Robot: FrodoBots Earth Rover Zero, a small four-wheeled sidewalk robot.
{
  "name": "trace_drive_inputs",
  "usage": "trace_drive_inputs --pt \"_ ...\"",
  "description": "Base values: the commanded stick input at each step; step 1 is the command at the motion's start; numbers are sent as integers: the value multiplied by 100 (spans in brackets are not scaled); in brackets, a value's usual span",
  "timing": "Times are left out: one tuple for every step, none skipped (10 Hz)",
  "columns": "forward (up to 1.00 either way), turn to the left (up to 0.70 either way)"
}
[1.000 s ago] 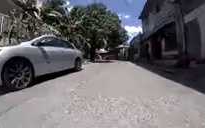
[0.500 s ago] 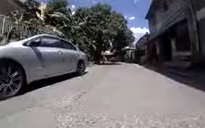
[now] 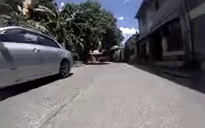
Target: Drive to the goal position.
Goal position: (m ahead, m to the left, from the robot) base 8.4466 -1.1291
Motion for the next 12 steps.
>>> trace_drive_inputs --pt "100 0" --pt "100 0" --pt "100 0" --pt "100 0" --pt "100 3" --pt "100 5" --pt "100 5" --pt "100 3" --pt "100 -5" --pt "100 -31" --pt "100 -40" --pt "100 -15"
